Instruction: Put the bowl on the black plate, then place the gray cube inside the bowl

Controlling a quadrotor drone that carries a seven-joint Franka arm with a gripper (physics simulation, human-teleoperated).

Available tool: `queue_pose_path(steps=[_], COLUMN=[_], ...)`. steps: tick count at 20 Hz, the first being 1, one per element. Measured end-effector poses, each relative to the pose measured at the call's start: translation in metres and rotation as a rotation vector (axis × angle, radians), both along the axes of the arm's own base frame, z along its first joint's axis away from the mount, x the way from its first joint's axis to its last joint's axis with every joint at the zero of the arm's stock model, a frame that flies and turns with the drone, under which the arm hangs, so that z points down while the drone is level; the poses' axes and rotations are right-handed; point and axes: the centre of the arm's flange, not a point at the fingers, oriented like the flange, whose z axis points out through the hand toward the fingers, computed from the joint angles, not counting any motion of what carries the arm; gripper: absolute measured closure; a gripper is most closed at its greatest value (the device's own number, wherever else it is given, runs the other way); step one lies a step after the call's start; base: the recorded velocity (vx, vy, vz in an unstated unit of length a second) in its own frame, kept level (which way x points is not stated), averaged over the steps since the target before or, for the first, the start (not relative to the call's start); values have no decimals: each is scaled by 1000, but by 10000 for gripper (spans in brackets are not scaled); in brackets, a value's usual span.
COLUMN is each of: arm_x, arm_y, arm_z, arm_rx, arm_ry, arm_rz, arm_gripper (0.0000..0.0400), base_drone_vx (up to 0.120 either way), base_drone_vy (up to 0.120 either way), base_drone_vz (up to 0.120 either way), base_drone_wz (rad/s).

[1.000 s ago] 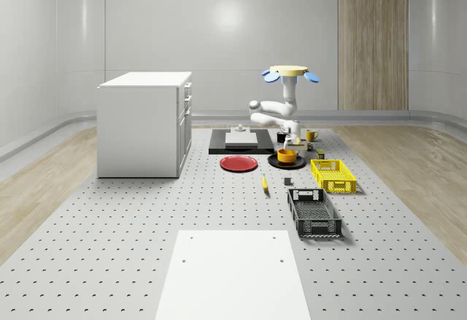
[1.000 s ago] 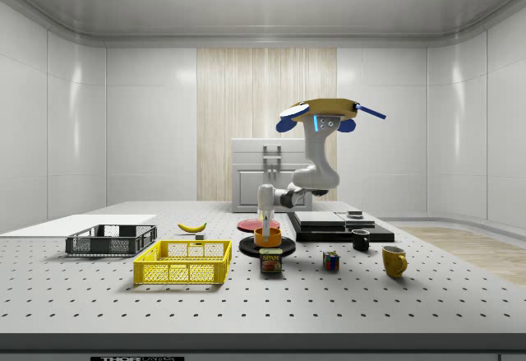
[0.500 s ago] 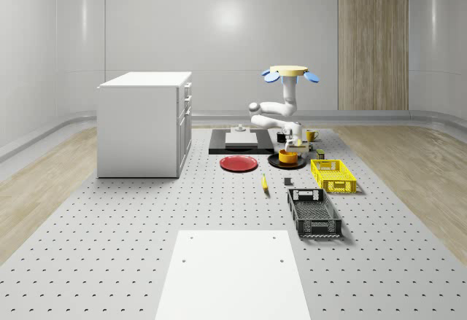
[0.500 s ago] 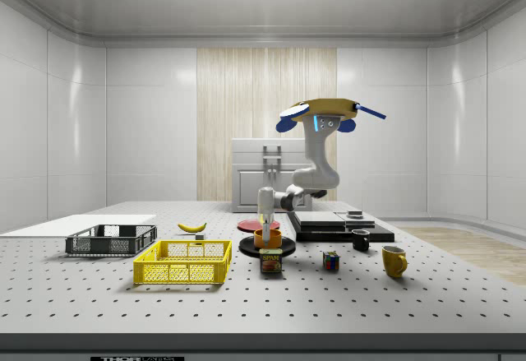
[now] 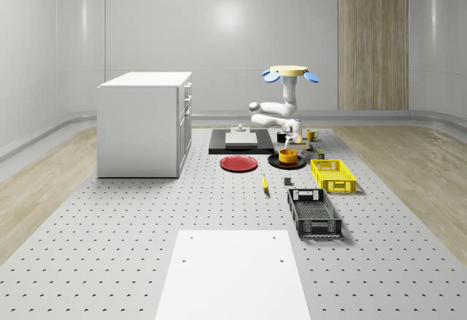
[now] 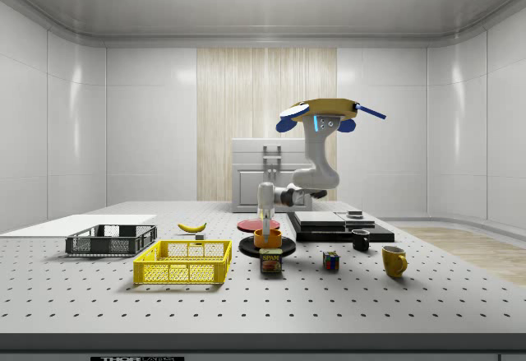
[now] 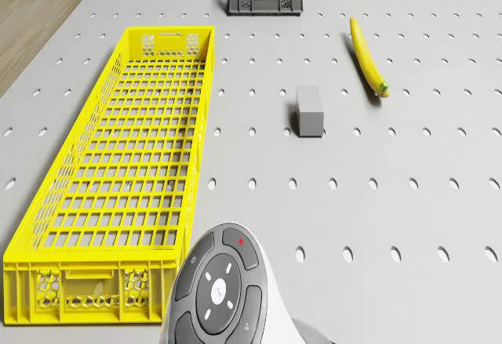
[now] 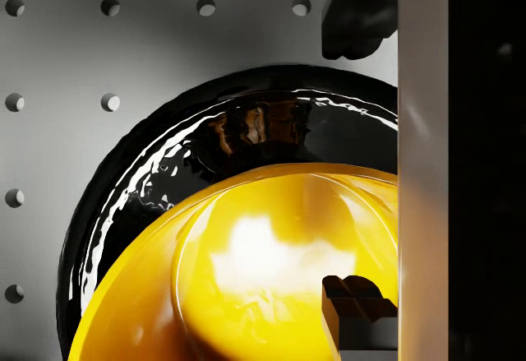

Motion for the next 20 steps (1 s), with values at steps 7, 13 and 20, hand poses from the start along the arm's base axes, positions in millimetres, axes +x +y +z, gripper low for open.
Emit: queue_pose_path(steps=[7, 13, 20], arm_x=[0, 0, 0], arm_y=[0, 0, 0], arm_z=[-23, -30, -31], arm_rx=[0, 0, 0], arm_ry=[0, 0, 0], arm_rz=[0, 0, 0], arm_gripper=[2, 0, 0], base_drone_vx=[6, 120, 120], base_drone_vy=[-103, -120, -80], base_drone_vz=[0, 0, 0], base_drone_wz=[0, 0, 0])
